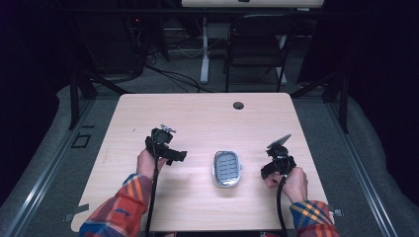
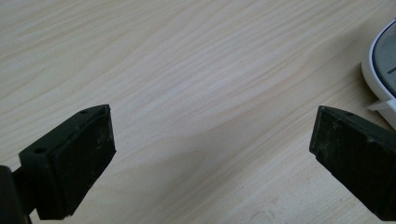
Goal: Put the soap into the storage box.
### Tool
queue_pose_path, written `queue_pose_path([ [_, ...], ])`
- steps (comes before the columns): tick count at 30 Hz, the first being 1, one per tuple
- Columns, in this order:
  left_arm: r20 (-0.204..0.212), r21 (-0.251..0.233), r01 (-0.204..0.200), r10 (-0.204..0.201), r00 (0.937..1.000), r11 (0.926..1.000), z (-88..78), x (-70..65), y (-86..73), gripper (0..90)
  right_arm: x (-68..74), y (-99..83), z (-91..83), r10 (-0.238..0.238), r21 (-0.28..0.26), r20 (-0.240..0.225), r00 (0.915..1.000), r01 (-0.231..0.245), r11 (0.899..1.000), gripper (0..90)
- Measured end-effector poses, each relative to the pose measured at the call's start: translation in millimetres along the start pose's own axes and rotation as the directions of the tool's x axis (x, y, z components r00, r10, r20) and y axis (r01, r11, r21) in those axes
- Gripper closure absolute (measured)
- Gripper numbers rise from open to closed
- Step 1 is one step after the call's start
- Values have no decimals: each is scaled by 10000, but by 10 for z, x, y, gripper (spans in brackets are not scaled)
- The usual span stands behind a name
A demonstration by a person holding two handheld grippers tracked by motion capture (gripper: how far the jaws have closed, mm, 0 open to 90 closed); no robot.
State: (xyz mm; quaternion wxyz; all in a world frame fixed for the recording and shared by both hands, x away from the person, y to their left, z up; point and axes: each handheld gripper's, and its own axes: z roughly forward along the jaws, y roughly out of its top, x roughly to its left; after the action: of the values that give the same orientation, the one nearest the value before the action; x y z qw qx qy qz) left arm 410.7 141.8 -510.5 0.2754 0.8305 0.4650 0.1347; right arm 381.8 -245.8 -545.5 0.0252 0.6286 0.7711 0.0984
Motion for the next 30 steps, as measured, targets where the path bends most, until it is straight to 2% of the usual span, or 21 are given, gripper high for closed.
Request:
queue_pose_path([
  [18,-15,-6,-13,13,10000,10000,1,-4,1,0,-65,17,-80,-255,173,84,9996,253,9995,371],
  [21,-5,-11,-15,15,10000,10000,2,-4,1,0,-53,14,-87,-203,-48,36,9998,203,9998,371],
  [22,-13,-3,-14,14,10000,10000,0,-4,1,0,-58,18,-101,-286,55,52,9996,285,9996,371],
  [28,-12,-8,-17,17,10000,10000,2,-4,2,0,-66,17,-145,-208,-191,16,9998,208,9996,372],
  [29,-14,-5,-19,19,10000,10000,3,-5,2,0,-80,32,-173,-428,75,-30,9991,429,9991,372],
  [30,-15,-5,-13,13,10000,10000,3,-5,2,0,-82,37,-189,-458,146,-13,9990,458,9988,372],
])
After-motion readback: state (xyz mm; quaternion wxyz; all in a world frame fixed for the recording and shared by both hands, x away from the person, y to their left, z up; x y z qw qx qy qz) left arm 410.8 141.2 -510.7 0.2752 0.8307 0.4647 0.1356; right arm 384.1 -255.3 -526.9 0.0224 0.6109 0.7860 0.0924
